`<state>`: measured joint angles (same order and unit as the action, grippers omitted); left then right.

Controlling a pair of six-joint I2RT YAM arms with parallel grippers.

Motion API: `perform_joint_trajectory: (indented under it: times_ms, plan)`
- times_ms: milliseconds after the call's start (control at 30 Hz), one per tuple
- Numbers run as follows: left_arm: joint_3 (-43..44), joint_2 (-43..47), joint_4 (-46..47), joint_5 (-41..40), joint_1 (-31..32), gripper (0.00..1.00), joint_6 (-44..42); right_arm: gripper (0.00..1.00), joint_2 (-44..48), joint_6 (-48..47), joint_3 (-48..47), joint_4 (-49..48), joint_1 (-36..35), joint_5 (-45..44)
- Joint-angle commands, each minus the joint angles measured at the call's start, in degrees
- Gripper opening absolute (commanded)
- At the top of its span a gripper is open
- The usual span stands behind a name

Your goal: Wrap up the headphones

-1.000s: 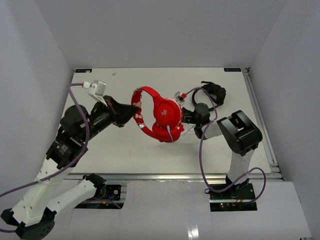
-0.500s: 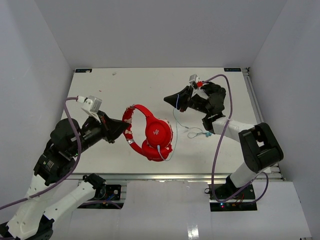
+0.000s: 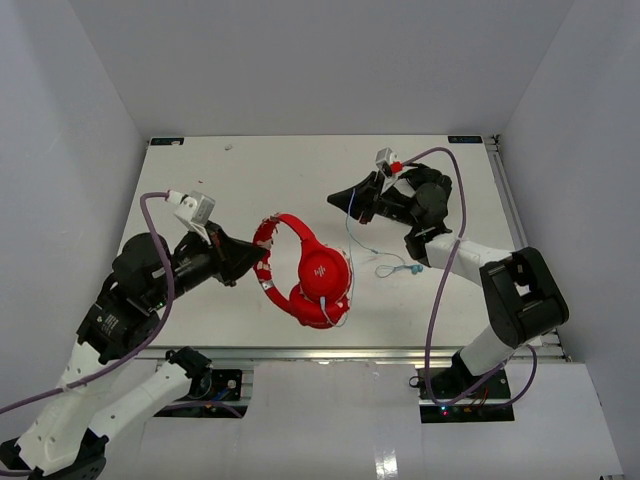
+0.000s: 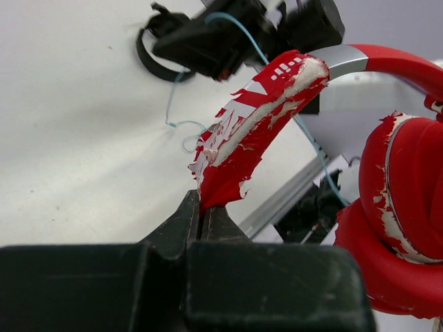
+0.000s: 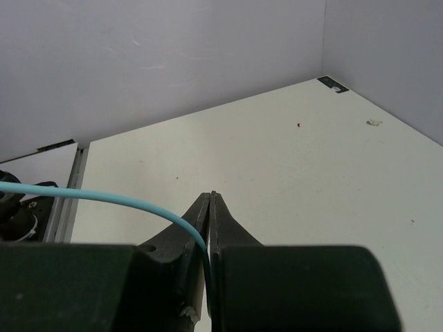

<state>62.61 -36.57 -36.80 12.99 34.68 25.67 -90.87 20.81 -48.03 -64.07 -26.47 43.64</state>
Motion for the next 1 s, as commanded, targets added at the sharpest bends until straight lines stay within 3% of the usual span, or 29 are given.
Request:
perform_joint_trajectory:
  times_ms: [0, 133, 333, 500, 767, 967]
  plan:
    - [2.57, 3.87, 8.89, -17.94, 0.13, 0.0, 5.44, 0.08, 3.38, 0.63, 4.91, -7.06, -2.22, -0.85]
    - [3.22, 2.4, 11.56, -33.59, 0.13, 0.0, 5.19, 0.08, 3.42, 0.46, 8.82, -11.41, -6.03, -2.32]
    - [1.39, 0.45, 20.3, -38.41, 0.13, 0.0, 9.58, 0.08, -0.48, 0.25, 8.99, -14.5, -12.61, -4.32]
    - [-0.71, -0.76, 24.46, -36.84, 0.13, 0.0, 14.88, 0.08, -5.04, -1.54, 4.23, -12.35, -17.4, -5.73]
    - [-2.99, 0.72, 26.58, -23.23, 0.13, 0.0, 21.27, 0.08, -10.75, -1.32, -0.61, -11.52, -18.42, -6.09]
    - [-7.09, 3.27, 31.01, -25.13, 0.13, 0.0, 20.12, 0.08, -12.85, -2.74, -1.74, -11.12, -20.59, -6.68]
